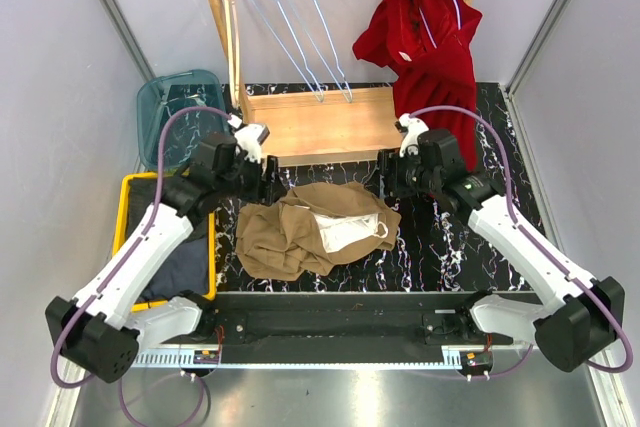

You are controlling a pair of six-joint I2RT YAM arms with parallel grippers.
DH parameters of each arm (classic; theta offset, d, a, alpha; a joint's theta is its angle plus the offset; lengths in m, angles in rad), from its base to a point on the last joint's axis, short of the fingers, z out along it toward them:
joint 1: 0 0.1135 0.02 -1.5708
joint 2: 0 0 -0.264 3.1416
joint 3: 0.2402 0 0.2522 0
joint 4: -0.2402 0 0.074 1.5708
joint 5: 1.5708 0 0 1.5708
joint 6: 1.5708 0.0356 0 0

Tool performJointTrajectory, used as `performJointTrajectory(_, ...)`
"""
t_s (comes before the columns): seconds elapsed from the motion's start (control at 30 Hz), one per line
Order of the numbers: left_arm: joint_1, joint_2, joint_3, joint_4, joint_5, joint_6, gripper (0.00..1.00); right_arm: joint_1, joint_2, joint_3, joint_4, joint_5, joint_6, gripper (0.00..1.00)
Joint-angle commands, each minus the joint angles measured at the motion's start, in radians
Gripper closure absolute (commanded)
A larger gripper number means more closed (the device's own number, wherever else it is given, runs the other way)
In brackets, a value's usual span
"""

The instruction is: Place the skirt on the hanger

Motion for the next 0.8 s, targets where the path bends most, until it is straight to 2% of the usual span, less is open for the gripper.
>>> performJointTrajectory(0.0, -0.001, -0.074, 0.137, -0.025, 0.007, 0.061, 0.31, -0.006, -0.029, 0.067, -0.008, -0.004, -0.037, 0.27)
performJointTrajectory(0.17, -0.003, -0.095, 0.316, -0.016, 0.041, 0.063, 0.26, -0.006, -0.03, 0.078, -0.012, -0.007, -0.03, 0.27)
performJointTrajectory(0.3, -0.001, -0.044, 0.451, 0.08, 0.05, 0.023, 0.24, -0.004, -0.025, 0.07, -0.008, -0.009, -0.018, 0.27)
performJointTrajectory(0.53, -0.004, 0.221, 0.763, 0.18, -0.054, -0.113, 0.26, -0.004, -0.001, 0.055, 0.02, -0.026, 0.007, 0.27)
performJointTrajectory(0.67, -0.003, 0.335, 0.841, 0.288, -0.184, -0.17, 0.26, -0.003, 0.004, 0.034, 0.046, -0.047, 0.024, 0.27)
performJointTrajectory(0.77, -0.007, 0.421, 0.902, 0.343, -0.227, -0.158, 0.26, -0.004, 0.004, 0.015, 0.064, -0.068, 0.03, 0.27)
